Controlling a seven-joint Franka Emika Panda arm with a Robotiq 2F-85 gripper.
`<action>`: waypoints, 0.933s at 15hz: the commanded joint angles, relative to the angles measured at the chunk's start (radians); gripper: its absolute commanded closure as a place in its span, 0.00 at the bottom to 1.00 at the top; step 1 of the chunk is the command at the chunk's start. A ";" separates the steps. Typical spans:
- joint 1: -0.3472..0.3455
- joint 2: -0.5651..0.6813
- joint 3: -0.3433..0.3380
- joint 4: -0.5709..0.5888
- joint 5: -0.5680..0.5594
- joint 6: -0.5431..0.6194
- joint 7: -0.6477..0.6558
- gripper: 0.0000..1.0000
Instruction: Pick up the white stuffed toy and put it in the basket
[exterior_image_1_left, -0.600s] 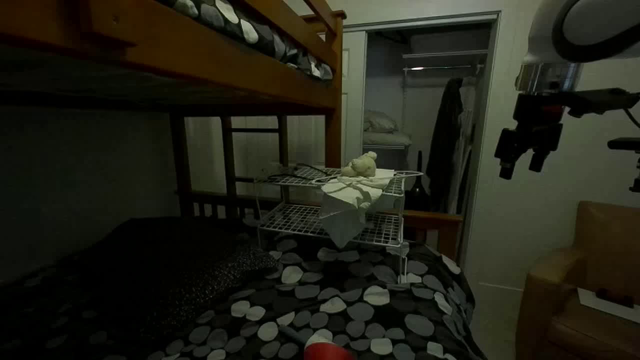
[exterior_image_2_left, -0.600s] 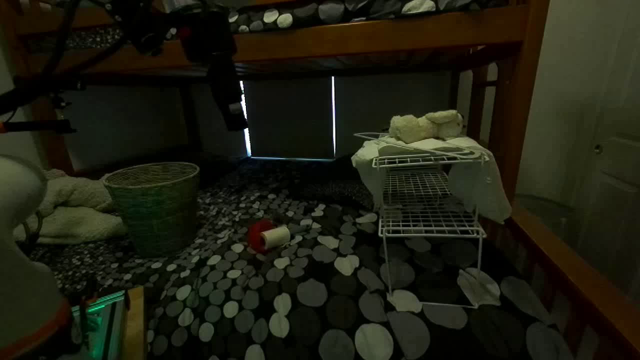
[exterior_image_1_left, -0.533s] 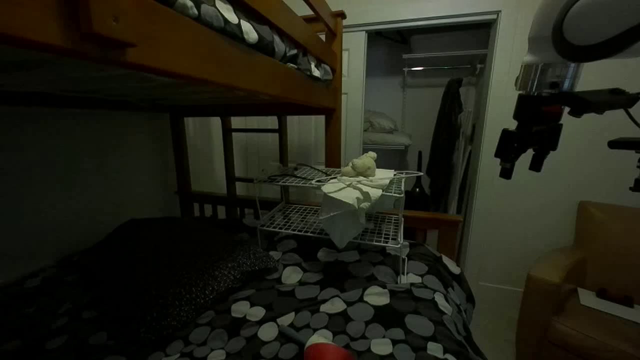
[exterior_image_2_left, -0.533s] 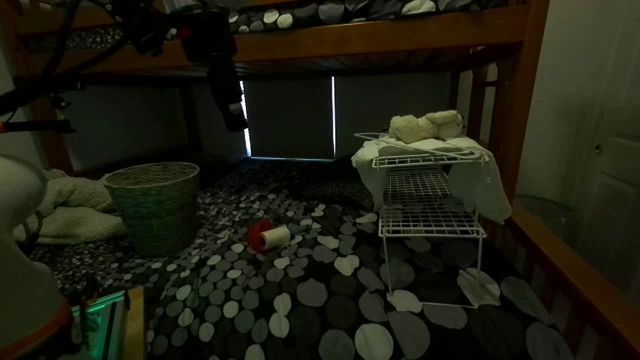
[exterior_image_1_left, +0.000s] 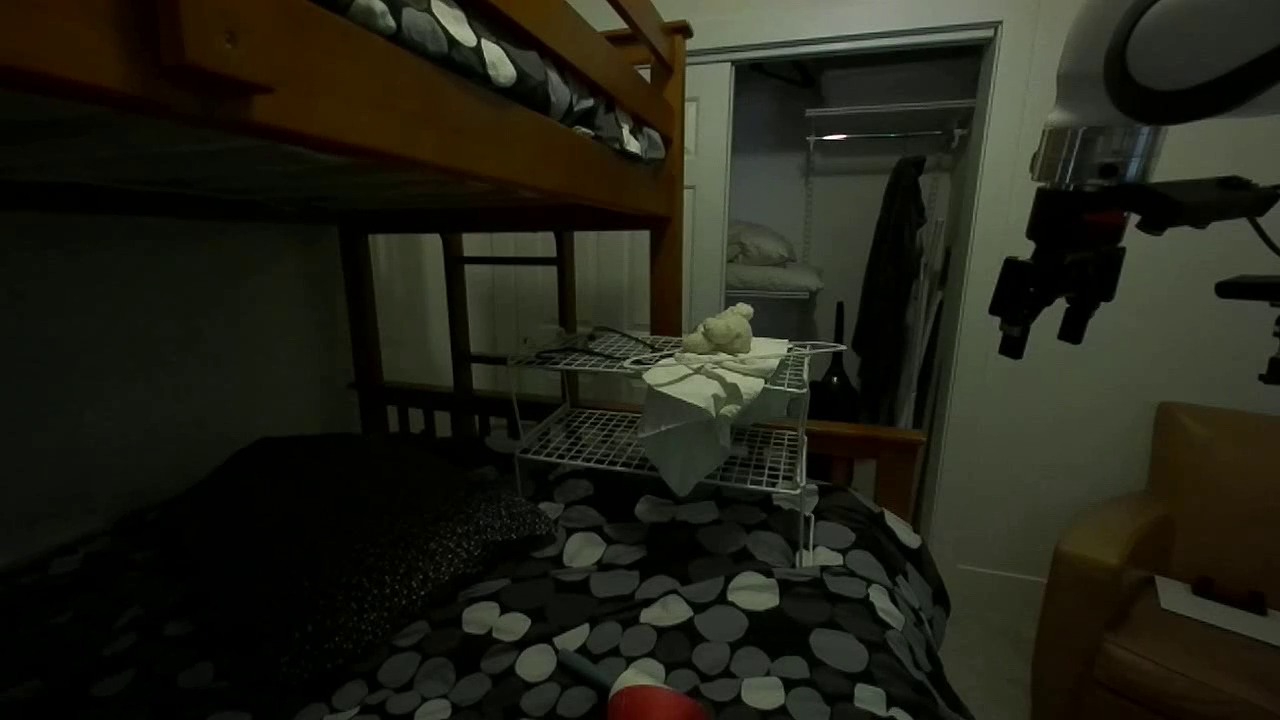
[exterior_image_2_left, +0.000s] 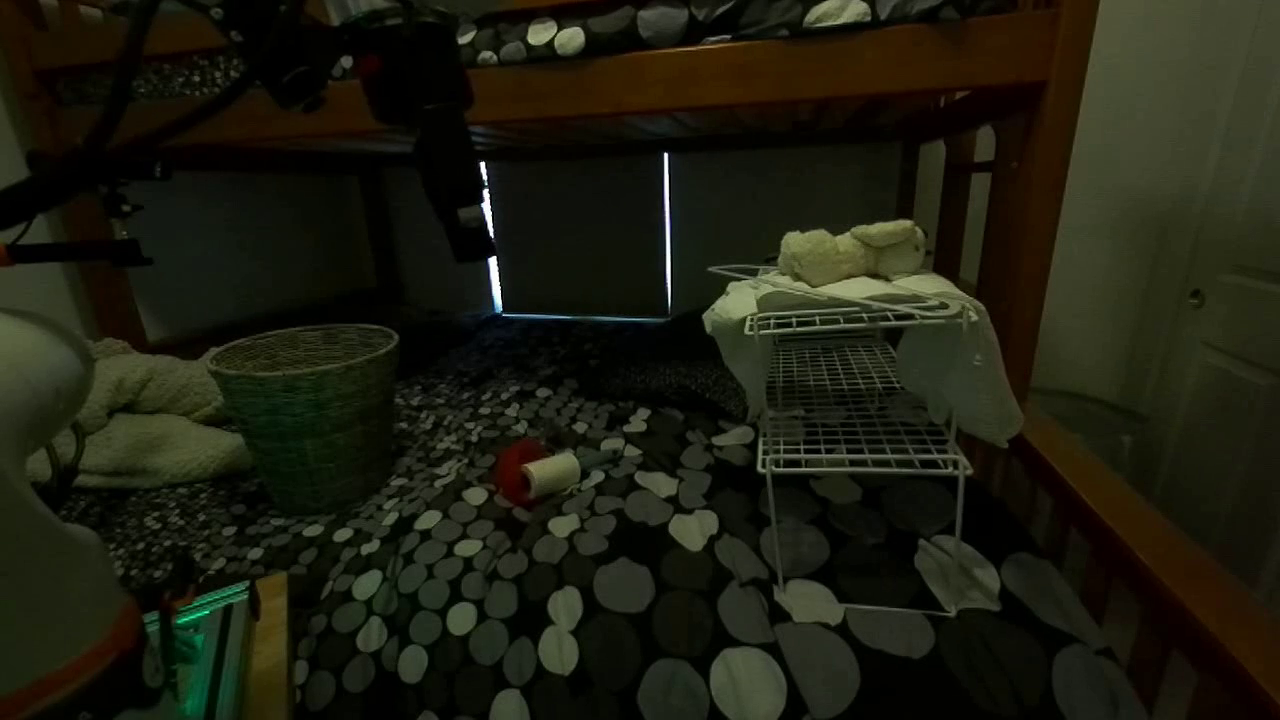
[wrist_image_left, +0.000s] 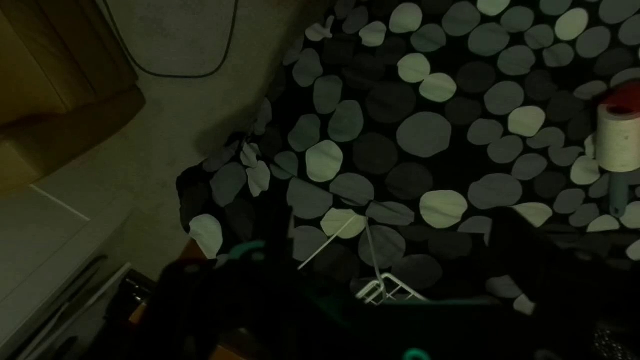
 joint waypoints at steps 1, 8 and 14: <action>-0.028 0.008 0.042 -0.001 -0.037 0.123 0.107 0.00; -0.114 0.321 -0.037 0.258 -0.024 0.590 0.158 0.00; 0.108 0.675 -0.304 0.564 0.419 0.615 -0.177 0.00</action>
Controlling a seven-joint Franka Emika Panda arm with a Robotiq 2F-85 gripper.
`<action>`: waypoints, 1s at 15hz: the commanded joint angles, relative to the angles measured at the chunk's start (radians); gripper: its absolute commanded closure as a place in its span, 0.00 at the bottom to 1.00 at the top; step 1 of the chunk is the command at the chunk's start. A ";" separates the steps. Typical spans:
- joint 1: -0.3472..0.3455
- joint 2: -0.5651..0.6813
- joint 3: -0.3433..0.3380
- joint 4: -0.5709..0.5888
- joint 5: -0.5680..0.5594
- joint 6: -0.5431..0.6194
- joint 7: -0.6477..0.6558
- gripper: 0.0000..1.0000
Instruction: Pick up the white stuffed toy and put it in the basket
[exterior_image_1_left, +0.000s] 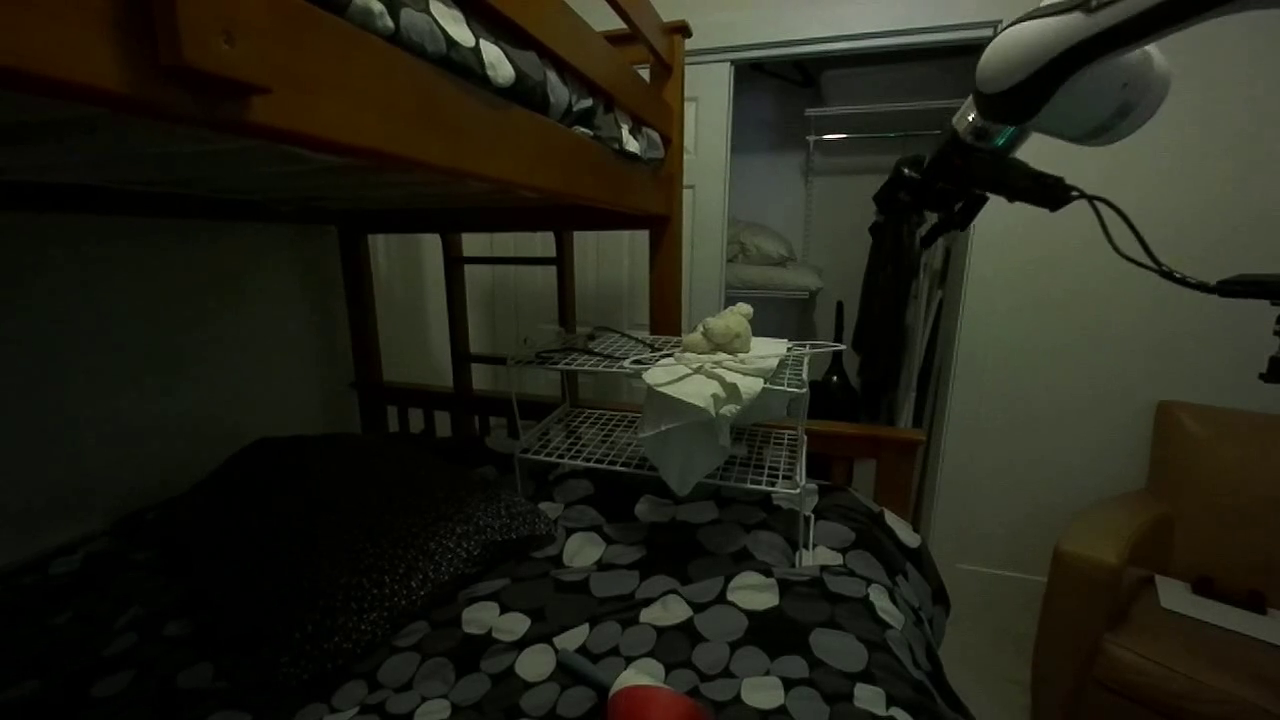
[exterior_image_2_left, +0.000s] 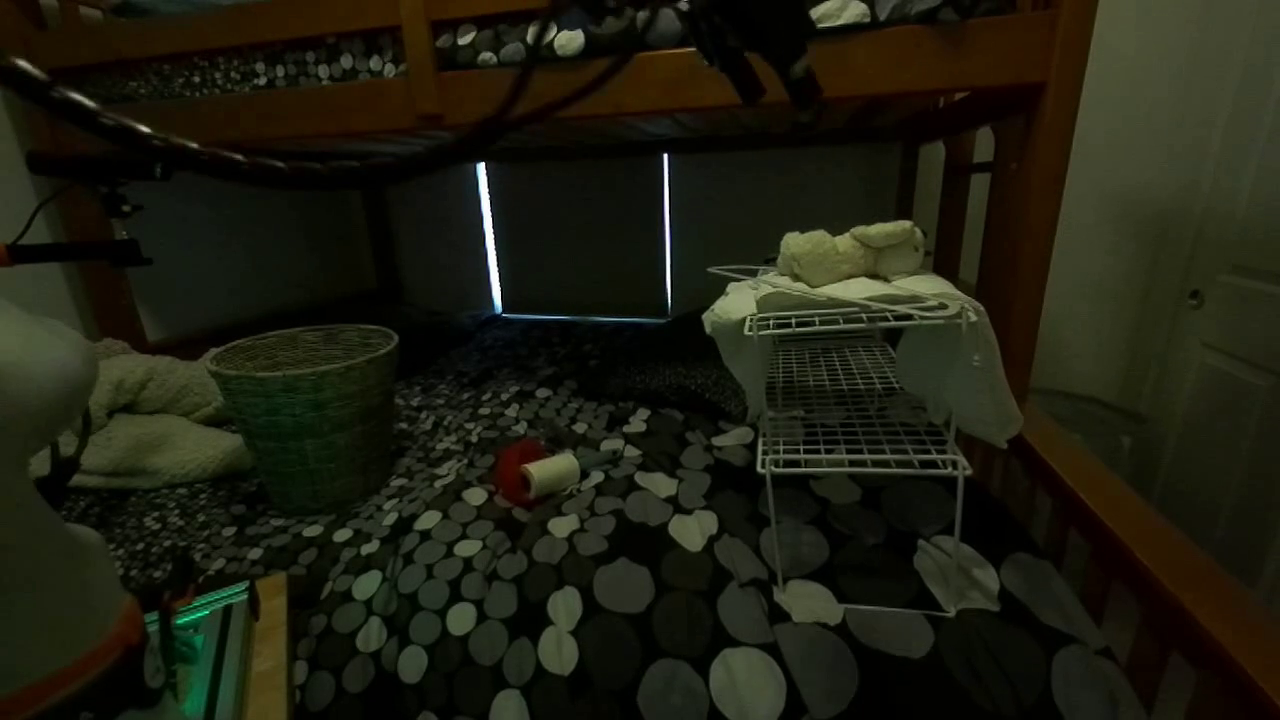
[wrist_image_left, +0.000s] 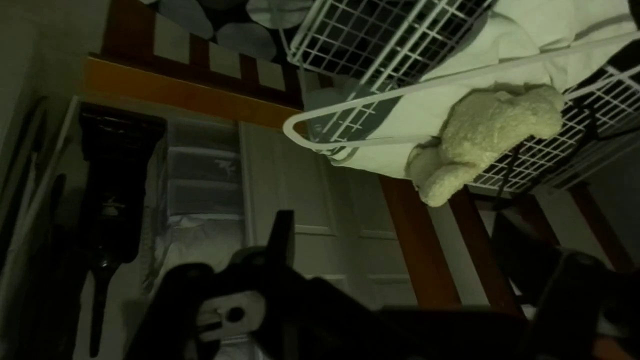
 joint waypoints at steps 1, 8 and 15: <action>0.100 0.237 -0.127 0.238 0.281 -0.082 -0.142 0.00; 0.036 0.301 -0.072 0.283 0.332 -0.086 -0.131 0.00; 0.031 0.604 0.013 0.491 0.208 -0.082 0.324 0.00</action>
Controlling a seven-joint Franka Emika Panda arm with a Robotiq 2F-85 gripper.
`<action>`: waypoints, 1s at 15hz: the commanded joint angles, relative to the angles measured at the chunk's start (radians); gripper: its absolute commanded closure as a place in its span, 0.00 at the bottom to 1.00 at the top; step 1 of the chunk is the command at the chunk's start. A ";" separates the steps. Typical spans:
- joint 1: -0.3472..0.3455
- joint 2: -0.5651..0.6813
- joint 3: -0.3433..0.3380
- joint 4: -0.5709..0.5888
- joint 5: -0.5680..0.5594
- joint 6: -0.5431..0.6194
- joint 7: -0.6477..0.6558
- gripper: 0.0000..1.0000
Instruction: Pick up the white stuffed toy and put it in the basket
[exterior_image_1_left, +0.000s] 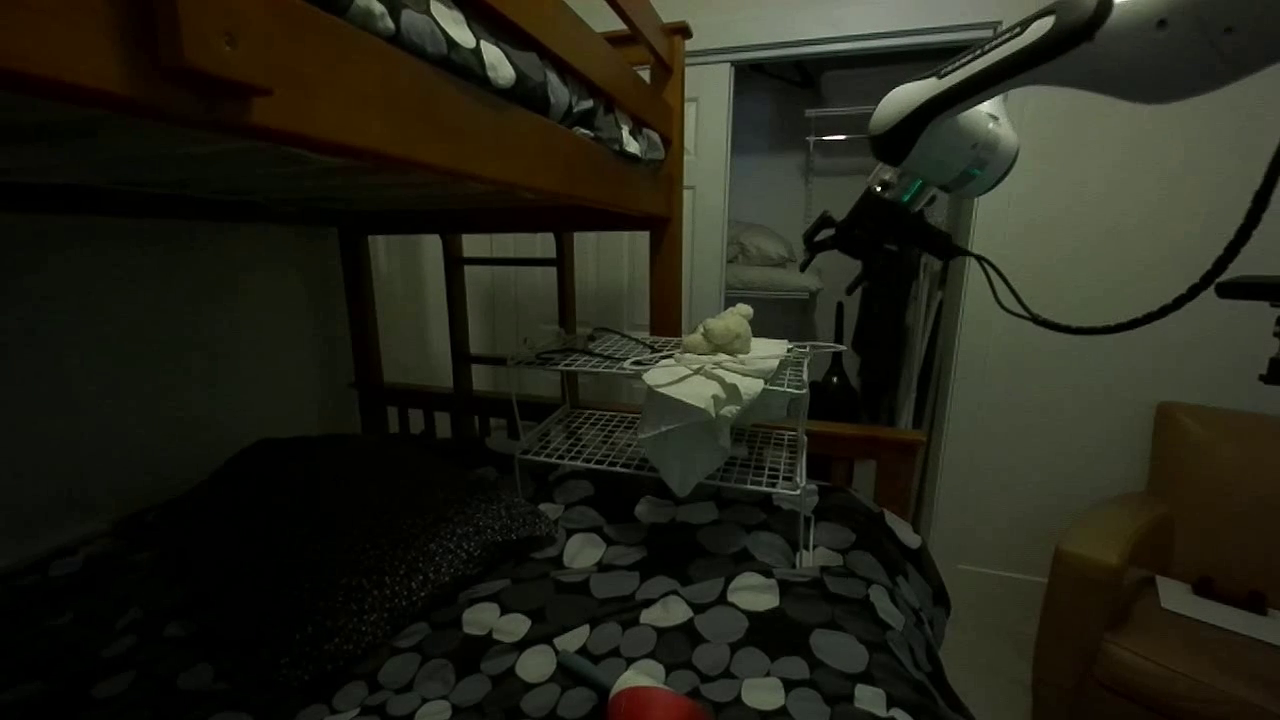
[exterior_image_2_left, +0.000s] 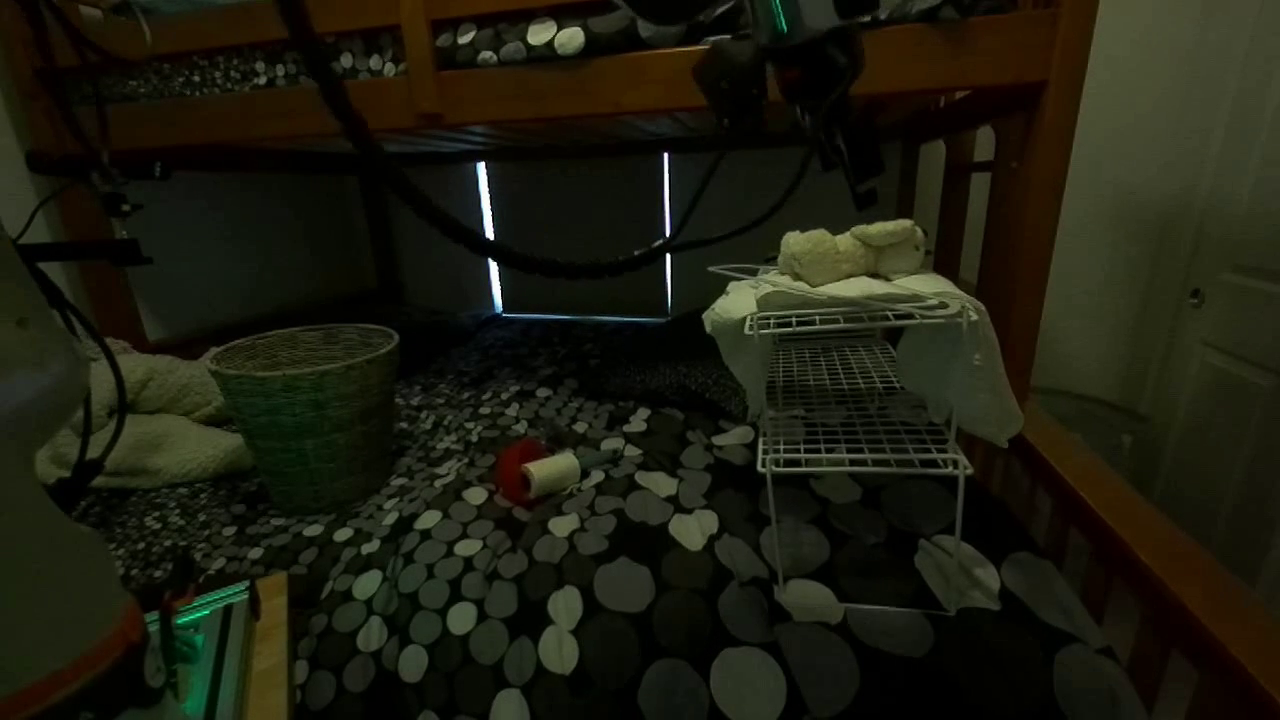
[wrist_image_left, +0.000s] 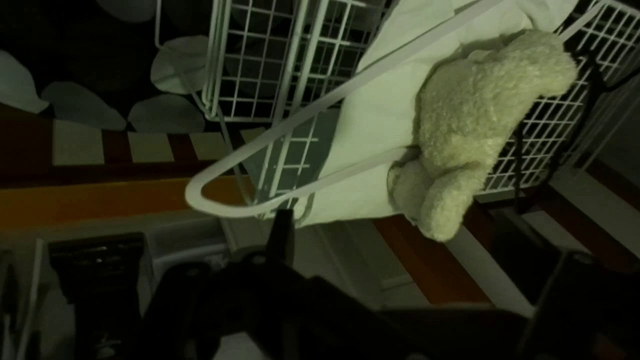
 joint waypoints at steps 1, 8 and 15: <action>0.041 0.230 -0.012 0.191 -0.101 0.009 0.273 0.00; 0.017 0.421 0.120 0.554 -0.087 -0.157 0.403 0.00; 0.026 0.469 0.112 0.693 -0.150 -0.500 0.374 0.00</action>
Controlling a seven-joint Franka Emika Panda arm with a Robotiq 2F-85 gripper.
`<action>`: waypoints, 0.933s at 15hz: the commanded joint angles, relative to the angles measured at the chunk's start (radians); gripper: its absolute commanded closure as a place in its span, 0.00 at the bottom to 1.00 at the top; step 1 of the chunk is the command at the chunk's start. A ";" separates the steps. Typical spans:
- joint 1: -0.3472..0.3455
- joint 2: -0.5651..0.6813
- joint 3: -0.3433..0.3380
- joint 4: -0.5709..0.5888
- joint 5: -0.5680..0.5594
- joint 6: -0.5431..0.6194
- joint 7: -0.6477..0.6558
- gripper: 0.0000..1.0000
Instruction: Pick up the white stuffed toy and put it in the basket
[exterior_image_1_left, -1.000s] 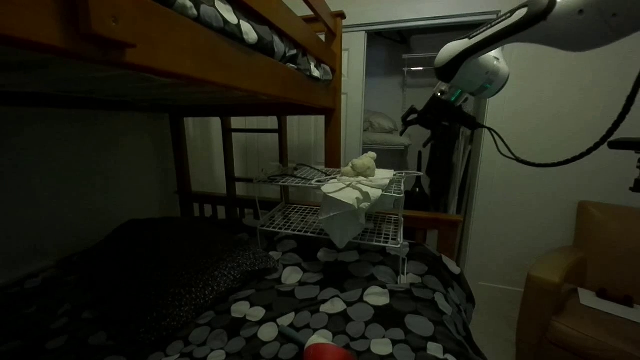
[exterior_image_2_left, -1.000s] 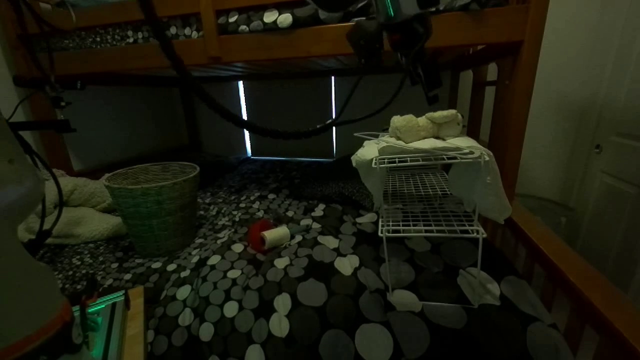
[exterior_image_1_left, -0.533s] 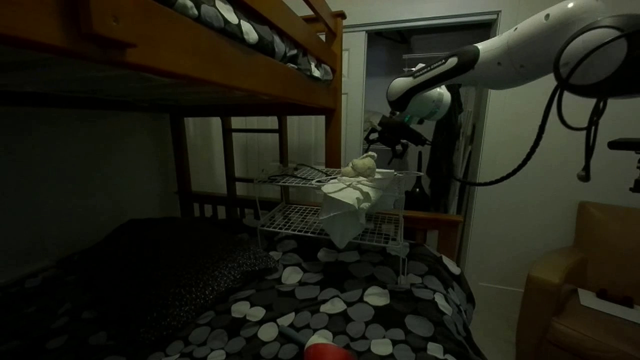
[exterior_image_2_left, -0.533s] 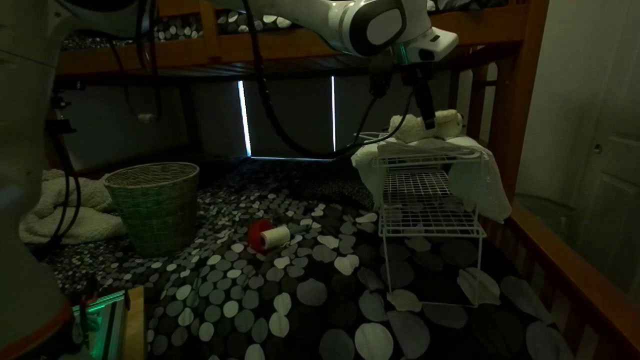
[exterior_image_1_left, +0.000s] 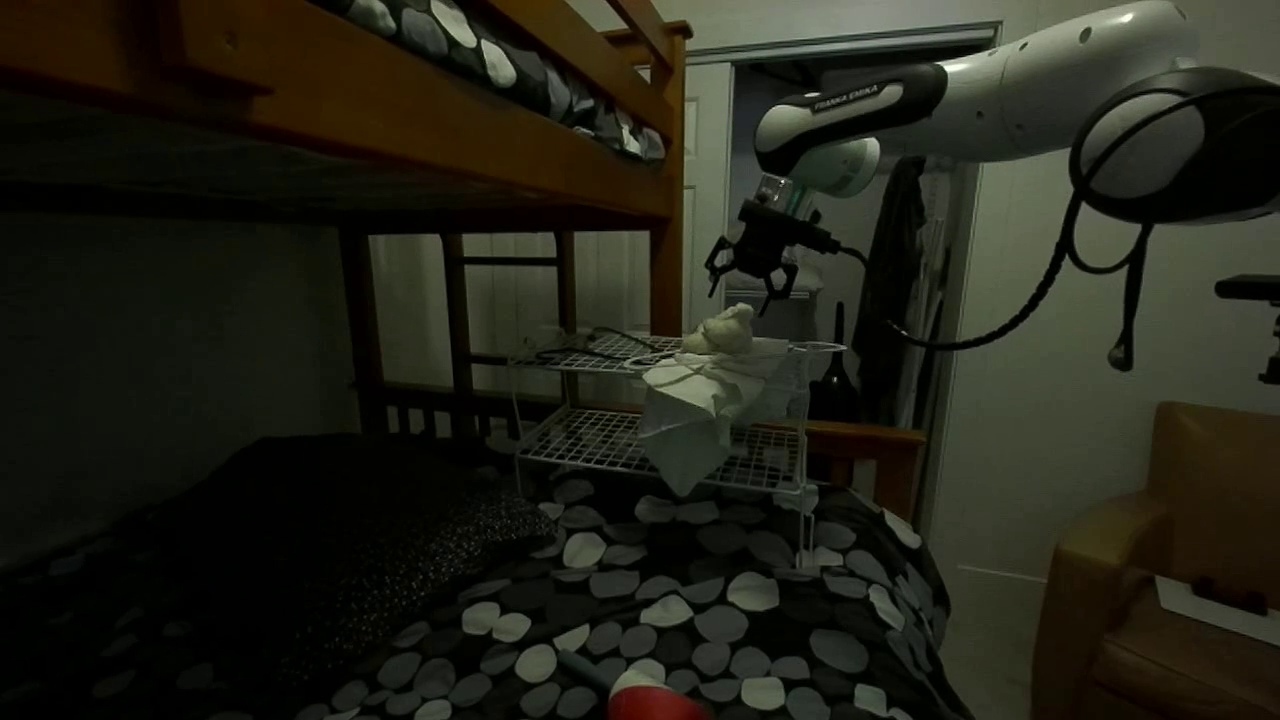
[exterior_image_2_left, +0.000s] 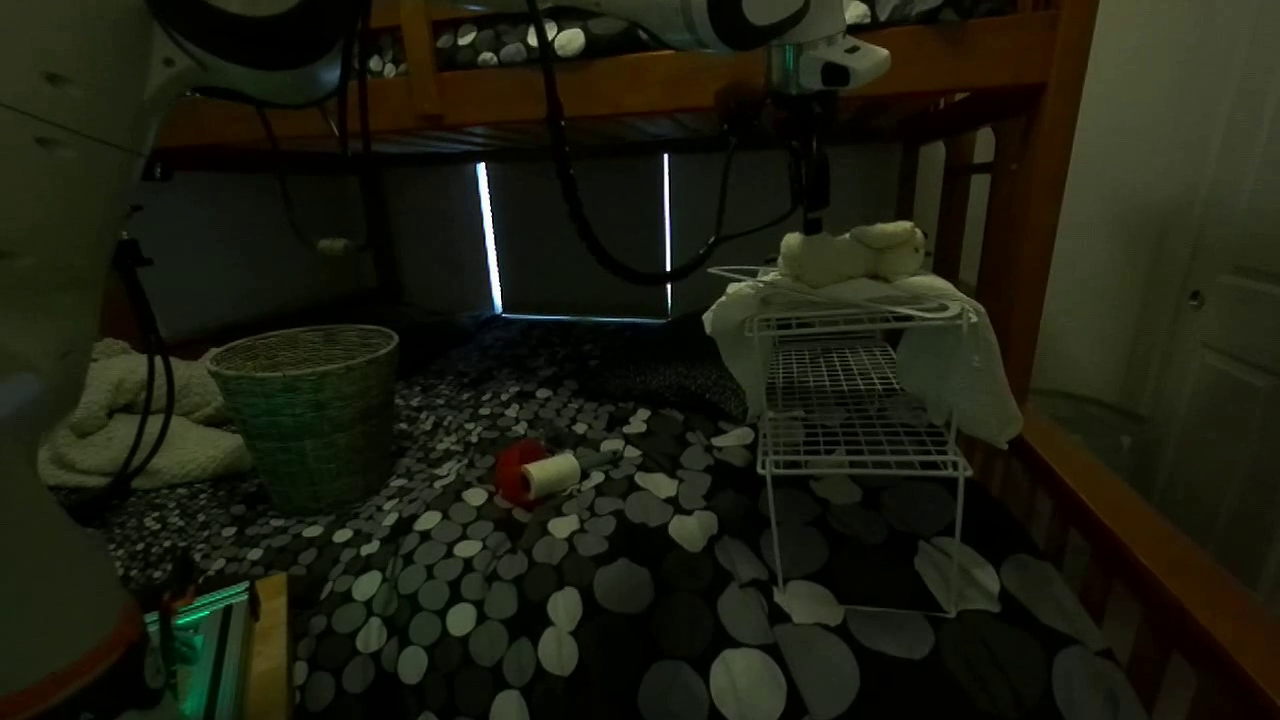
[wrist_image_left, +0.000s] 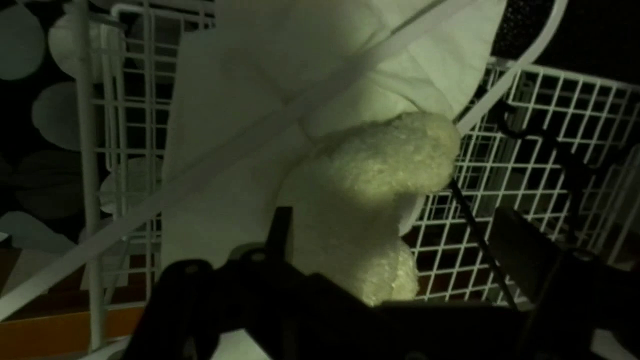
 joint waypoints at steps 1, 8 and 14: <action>0.002 0.056 -0.012 0.061 -0.032 -0.020 0.006 0.00; 0.027 0.143 -0.034 0.107 -0.120 -0.012 0.030 0.26; 0.032 0.179 -0.036 0.153 -0.153 -0.016 0.034 0.73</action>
